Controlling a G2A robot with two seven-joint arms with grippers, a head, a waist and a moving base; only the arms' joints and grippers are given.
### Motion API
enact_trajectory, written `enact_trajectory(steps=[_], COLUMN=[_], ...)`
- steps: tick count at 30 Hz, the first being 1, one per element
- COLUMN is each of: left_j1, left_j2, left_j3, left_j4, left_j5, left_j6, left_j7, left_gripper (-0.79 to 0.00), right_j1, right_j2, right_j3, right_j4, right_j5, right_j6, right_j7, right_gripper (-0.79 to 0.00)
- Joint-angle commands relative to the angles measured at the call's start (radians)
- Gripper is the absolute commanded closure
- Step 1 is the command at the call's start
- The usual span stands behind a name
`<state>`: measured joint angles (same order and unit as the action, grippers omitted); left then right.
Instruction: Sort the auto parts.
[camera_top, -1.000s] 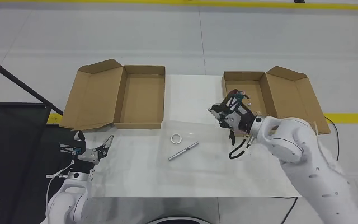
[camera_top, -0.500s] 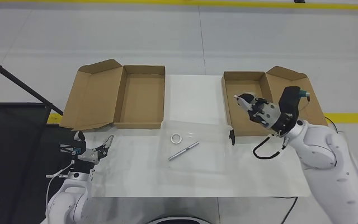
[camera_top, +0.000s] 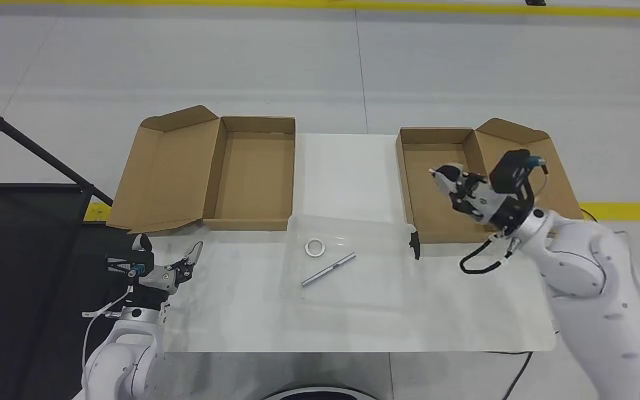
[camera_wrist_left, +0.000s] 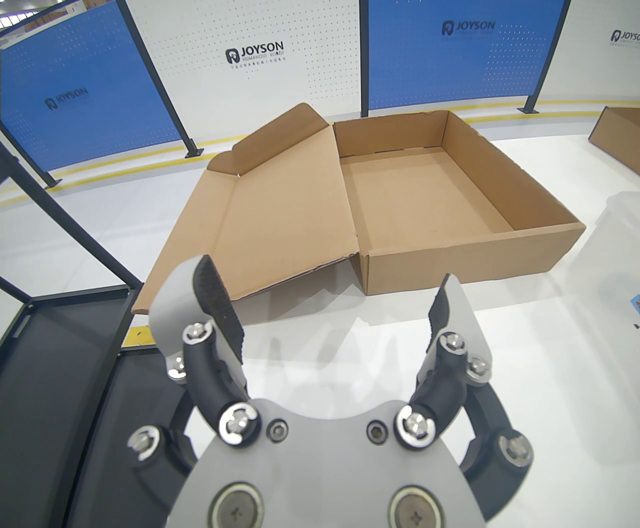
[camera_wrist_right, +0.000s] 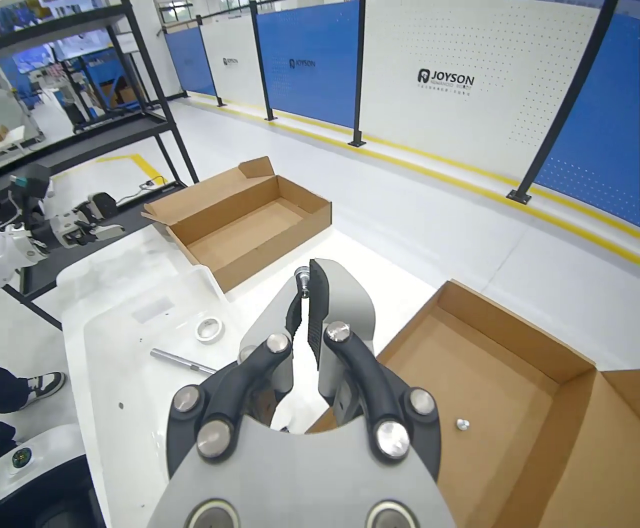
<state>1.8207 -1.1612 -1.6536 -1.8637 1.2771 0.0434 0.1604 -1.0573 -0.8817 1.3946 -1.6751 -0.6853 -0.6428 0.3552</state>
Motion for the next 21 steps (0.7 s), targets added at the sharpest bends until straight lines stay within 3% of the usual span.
enact_trajectory(steps=[1, 8, 21], left_j1=[0.000, 0.000, 0.000], left_j2=[0.000, 0.000, 0.000], left_j3=[0.000, 0.000, 0.000], left_j4=[0.000, 0.000, 0.000], left_j5=[0.000, 0.000, 0.000], left_j6=[0.000, 0.000, 0.000], left_j7=[0.000, 0.000, 0.000], left_gripper=[-0.785, -0.785, -0.785], right_j1=[0.001, -0.001, 0.044], right_j2=[0.001, 0.007, 0.009], right_j3=[0.006, 0.033, -0.010], right_j4=[-0.001, -0.014, -0.051], right_j5=[-0.012, -0.058, -0.192], right_j6=[0.019, 0.083, 0.254], right_j7=[0.019, 0.106, 0.399], right_gripper=[0.000, 0.000, 0.000])
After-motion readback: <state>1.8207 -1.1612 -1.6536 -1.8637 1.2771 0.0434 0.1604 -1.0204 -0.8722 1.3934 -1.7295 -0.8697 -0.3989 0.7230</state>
